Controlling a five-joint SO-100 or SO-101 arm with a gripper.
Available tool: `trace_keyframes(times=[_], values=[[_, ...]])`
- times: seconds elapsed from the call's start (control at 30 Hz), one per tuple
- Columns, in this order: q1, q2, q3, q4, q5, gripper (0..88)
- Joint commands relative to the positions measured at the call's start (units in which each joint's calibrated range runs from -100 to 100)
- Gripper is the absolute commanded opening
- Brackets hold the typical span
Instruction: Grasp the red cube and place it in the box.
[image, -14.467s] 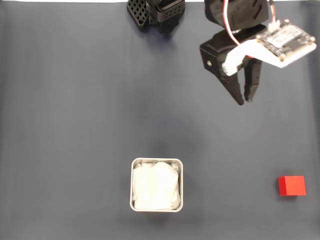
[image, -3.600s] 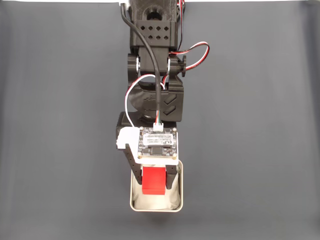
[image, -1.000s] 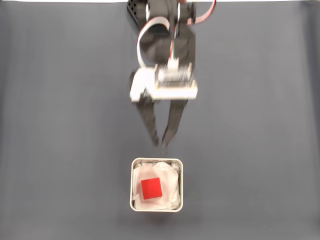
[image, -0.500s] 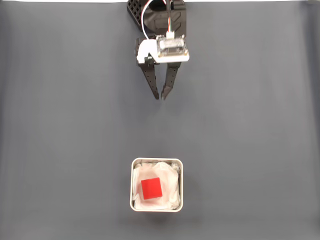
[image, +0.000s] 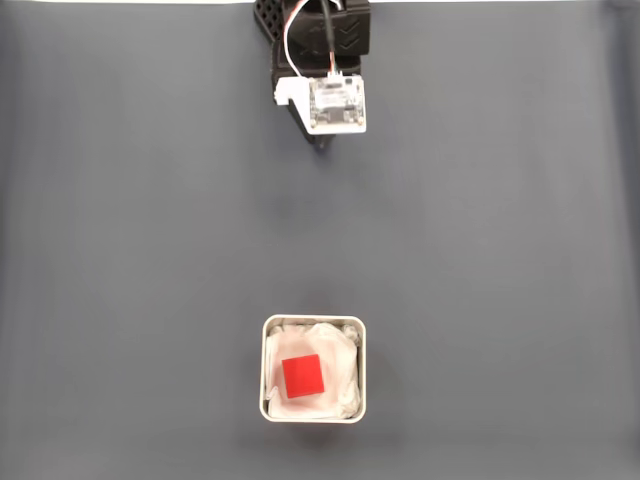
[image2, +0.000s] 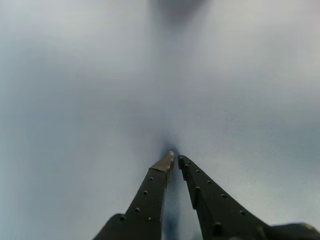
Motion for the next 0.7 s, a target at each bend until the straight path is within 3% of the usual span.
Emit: trace_keyframes(times=[0.0, 0.67], values=[[0.79, 0.00, 0.45, 1.60, 0.10, 0.0], [0.79, 0.00, 0.45, 1.60, 0.05, 0.8]])
